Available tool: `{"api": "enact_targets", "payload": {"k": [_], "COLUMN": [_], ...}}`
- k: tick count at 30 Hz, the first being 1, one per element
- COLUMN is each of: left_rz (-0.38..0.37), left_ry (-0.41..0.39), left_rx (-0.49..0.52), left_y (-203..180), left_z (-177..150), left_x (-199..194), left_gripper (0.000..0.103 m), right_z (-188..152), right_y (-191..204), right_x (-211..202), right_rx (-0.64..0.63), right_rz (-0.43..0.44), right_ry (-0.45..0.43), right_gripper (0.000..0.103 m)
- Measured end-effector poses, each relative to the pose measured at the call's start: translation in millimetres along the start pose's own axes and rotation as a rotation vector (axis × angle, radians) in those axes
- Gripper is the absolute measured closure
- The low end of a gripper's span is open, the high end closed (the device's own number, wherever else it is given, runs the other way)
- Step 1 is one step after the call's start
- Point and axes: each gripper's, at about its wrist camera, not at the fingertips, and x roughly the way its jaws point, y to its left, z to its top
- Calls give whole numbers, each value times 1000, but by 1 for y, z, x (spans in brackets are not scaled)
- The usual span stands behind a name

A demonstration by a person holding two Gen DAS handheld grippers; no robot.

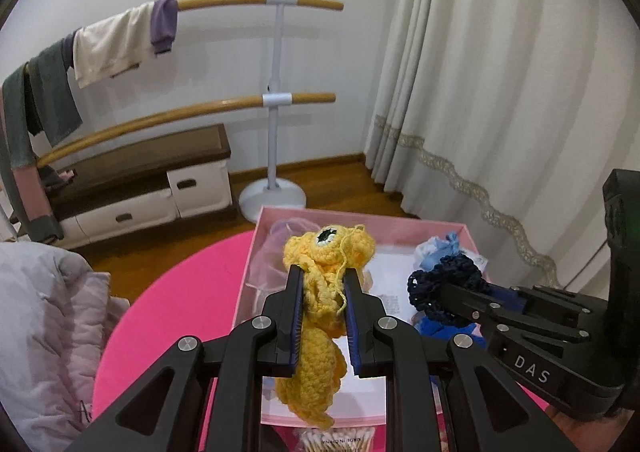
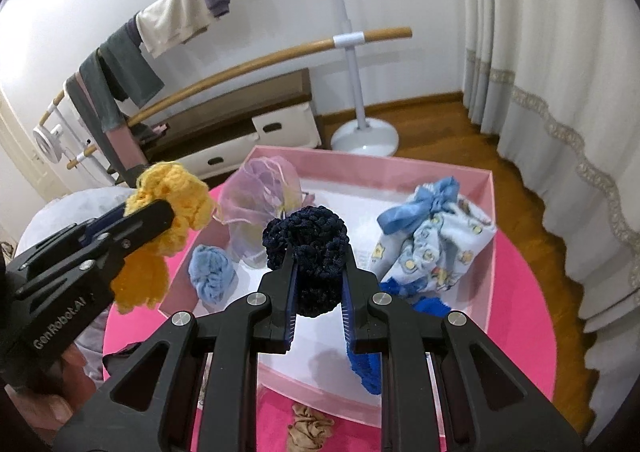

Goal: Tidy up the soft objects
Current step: 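Lower both held items into the pink box and open both tools, then withdraw both tools from the box toward the bag and beige scrunchie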

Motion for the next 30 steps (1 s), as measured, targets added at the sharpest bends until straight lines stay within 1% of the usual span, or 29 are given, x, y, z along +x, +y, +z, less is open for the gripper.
{"api": "enact_targets", "payload": {"k": [6,8,12,13,14,15,16,17,18,19,20,21,22,23,24,25,27,30], "left_rz": [-2,-5,-13,-10,-7,-2,5,12,16,28,38,42,42,44,49,58,77,94], "left_ry": [43,54,70,72,73,69,64,55,47,30,19,8,-5,-20,-33,-48,-71,-101], "left_rx": [-3,-7,9,15,18,22,25,27,27,26,28,28,25,19,14,12,19,28], "left_y": [0,1,3,3,4,4,4,4,4,5,5,6,6,8,10,11,12,12], "left_z": [17,22,27,26,27,27,28,27,27,30,25,23,22,21,20,19,20,8], "left_x": [41,53,69,71,74,76,76,76,75,73,69,66,62,56,52,47,37,16], "left_gripper": [86,82,80,75,68,64,53,39,32,23,19,16,10,1,0,0,0,0], "right_z": [-1,-2,-5,-7,-8,-9,-10,-10,-11,-12,-12,-13,-13,-13,-14,-16,-18,-22], "right_y": [-5,-8,-11,-13,-13,-14,-14,-14,-14,-14,-15,-17,-19,-22,-24,-27,-28,-26], "right_x": [11,15,24,25,25,25,24,23,20,19,18,14,11,8,4,-1,-7,-19], "right_rx": [15,20,35,43,46,51,54,56,60,64,70,79,89,102,116,129,128,131], "right_rz": [-8,-11,-15,-14,-12,-9,-11,-10,-9,-10,-15,-19,-22,-30,-41,-49,-51,-78], "right_ry": [26,36,56,58,59,58,56,53,47,42,37,27,18,6,-6,-19,-31,-58], "right_gripper": [86,82,78,76,73,72,69,64,61,52,45,40,26,9,1,0,0,0]}}
